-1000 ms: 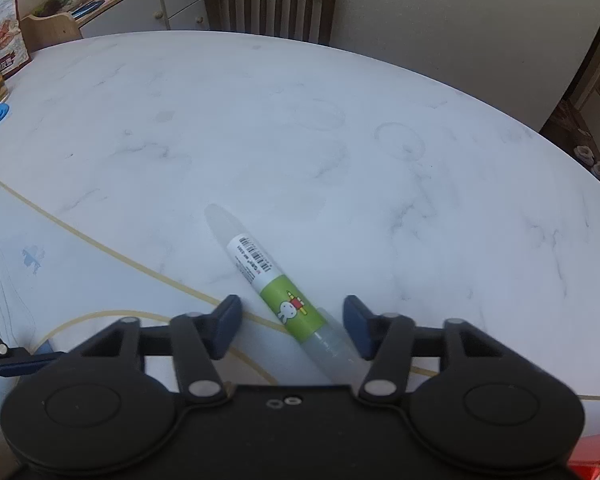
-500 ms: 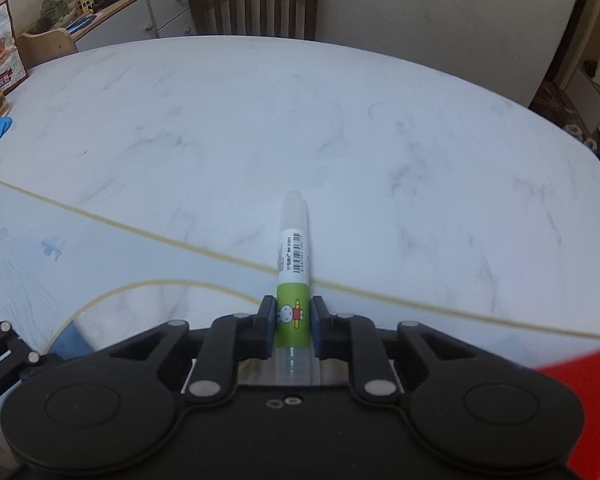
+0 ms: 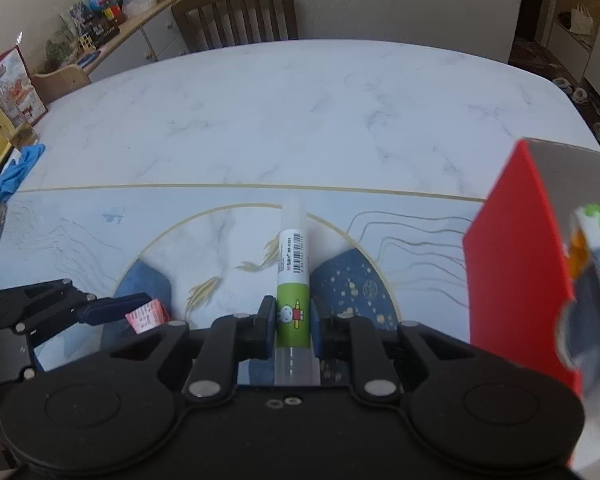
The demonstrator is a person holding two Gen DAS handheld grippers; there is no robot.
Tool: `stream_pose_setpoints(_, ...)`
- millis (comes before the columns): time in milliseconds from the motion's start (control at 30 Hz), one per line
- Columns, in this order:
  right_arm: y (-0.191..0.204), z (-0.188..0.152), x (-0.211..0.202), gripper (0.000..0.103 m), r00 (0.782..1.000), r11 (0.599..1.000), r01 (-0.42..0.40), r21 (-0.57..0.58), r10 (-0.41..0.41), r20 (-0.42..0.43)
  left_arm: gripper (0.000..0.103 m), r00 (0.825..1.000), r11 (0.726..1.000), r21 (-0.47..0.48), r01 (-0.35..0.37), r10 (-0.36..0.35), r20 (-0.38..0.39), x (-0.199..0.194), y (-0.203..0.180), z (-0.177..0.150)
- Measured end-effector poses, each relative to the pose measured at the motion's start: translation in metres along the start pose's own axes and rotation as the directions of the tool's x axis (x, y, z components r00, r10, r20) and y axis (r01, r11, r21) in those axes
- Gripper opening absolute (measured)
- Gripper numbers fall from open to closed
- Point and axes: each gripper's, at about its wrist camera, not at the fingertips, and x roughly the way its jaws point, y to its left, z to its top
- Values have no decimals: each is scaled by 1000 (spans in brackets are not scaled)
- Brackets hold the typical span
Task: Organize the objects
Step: 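Grasp the pink-labelled tube with the left gripper while the right grasps the glue pen, then lift both items and carry them over the red box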
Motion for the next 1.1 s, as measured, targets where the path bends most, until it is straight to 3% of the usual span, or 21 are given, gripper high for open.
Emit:
stream_pose_setpoints(567,-29,-53,-116,17,991,997,-65,45,60,121,51,995,998,47,47,-51,83,-59,-75,33)
stream_pose_setpoints(1100,-115,-82,-181,17,970,991,-52,124,21,242,51,985,989,118,92,-107,132,-55,-172,74)
